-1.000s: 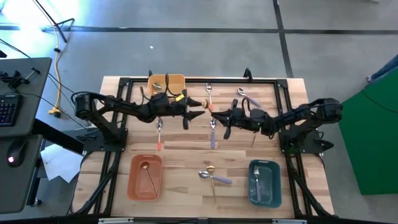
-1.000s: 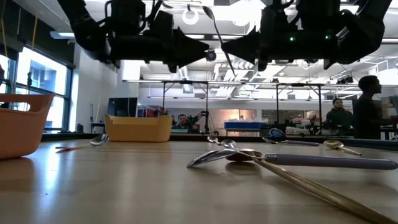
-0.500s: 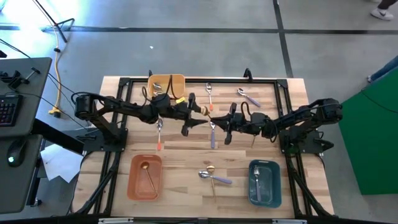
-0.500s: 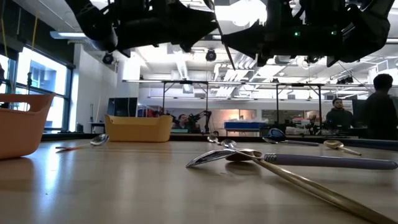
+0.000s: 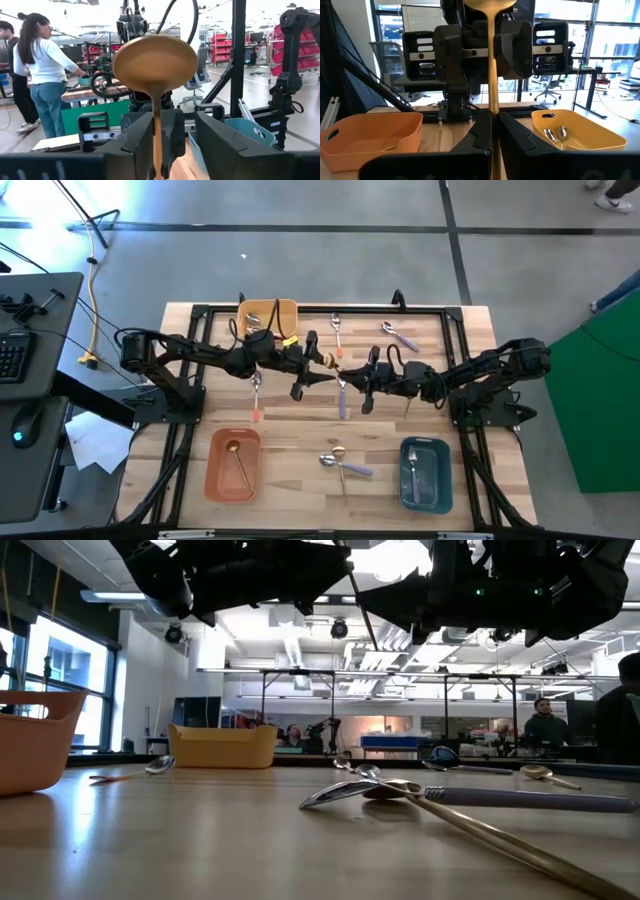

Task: Sort silverware by color (type)
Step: Put the top gold spoon into the orange bin

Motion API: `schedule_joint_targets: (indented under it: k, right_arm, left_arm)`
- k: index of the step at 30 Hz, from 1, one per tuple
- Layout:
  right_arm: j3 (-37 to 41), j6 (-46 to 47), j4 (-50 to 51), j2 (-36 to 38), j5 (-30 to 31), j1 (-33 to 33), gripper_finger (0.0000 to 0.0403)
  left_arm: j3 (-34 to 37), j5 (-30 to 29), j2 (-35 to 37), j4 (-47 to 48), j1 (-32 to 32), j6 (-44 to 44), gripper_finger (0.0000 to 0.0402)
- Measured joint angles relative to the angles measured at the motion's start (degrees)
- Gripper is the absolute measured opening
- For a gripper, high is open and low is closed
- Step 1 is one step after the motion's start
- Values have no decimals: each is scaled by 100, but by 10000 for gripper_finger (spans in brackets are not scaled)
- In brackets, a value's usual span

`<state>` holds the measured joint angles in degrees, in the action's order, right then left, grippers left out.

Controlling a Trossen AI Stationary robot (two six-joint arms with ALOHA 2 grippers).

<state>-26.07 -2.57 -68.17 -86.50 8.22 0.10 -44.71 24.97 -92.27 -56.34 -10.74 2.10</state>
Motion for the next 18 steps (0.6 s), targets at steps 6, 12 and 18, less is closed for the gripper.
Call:
schedule_joint_targets:
  k: [6,12,18]
  right_arm:
    - [-1,-4,13,0,-77,0,5]
    - [-1,-7,19,0,-124,2,5]
    - [-1,-4,47,0,-144,2,5]
  left_arm:
    - [0,-2,0,2,-2,151,83]
    - [0,-4,0,2,-7,122,35]
    - [0,-2,-2,4,-9,117,6]
